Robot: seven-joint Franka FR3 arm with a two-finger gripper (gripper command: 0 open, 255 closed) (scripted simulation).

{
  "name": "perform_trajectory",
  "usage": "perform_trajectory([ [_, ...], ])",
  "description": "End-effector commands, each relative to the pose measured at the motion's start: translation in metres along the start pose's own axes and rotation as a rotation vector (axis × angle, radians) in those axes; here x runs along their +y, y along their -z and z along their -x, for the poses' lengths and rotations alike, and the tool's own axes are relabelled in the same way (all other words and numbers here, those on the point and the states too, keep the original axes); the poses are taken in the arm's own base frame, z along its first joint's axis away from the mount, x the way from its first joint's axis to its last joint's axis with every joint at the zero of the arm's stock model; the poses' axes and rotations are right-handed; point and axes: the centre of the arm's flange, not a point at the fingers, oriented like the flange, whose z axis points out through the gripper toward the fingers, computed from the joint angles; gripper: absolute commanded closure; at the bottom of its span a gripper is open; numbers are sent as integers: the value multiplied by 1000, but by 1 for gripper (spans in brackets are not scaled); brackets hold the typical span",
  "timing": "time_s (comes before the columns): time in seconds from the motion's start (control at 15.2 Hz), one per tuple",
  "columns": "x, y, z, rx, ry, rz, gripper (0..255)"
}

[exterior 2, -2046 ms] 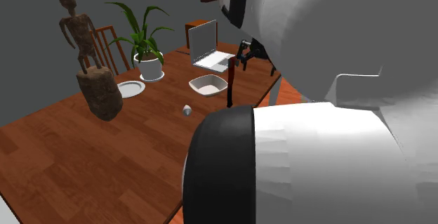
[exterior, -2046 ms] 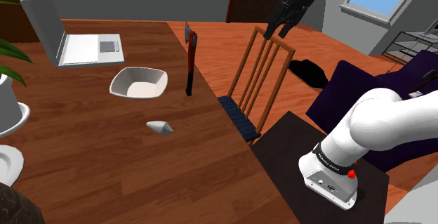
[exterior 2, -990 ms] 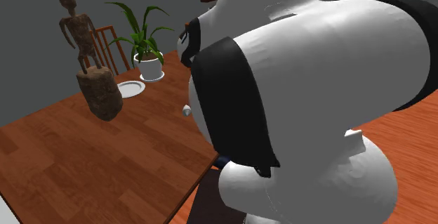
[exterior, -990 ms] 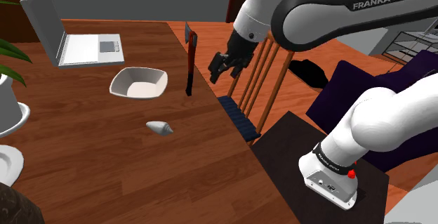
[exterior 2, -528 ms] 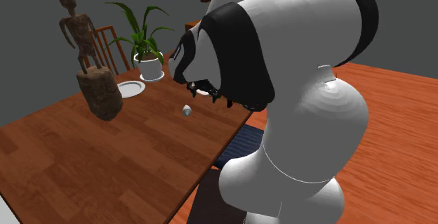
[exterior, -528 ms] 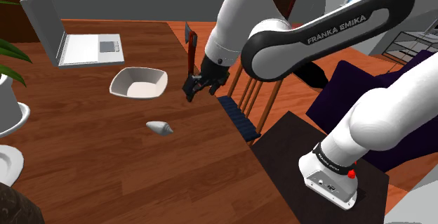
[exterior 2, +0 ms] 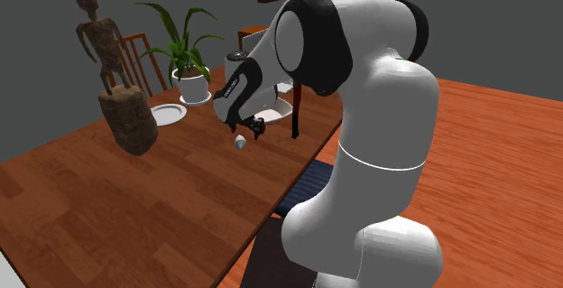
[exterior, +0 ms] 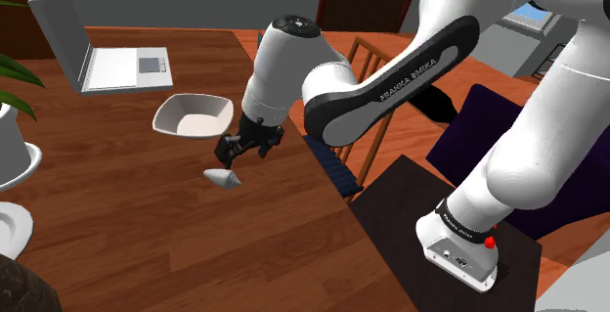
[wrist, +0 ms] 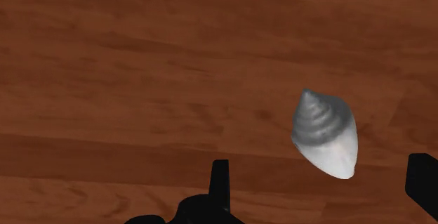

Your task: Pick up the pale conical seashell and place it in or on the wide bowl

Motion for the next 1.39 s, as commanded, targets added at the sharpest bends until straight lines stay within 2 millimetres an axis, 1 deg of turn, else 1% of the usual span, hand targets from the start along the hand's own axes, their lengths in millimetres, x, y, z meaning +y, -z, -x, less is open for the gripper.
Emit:
perform_trajectory([
  [0.0,-20,-20,-1,5,-4,-2,0],
  [0.07,-29,-30,-2,6,-6,-3,0],
  [0.13,-33,-34,-2,7,-7,-4,0],
  [0.59,-34,-71,-2,7,-7,-4,0],
  [0.66,-34,-74,-2,7,-7,-4,0],
  [1.12,-34,-74,-2,7,-7,-4,0],
  [1.19,-34,-74,-2,7,-7,-4,255],
  [1.32,-34,-74,-2,7,-7,-4,255],
])
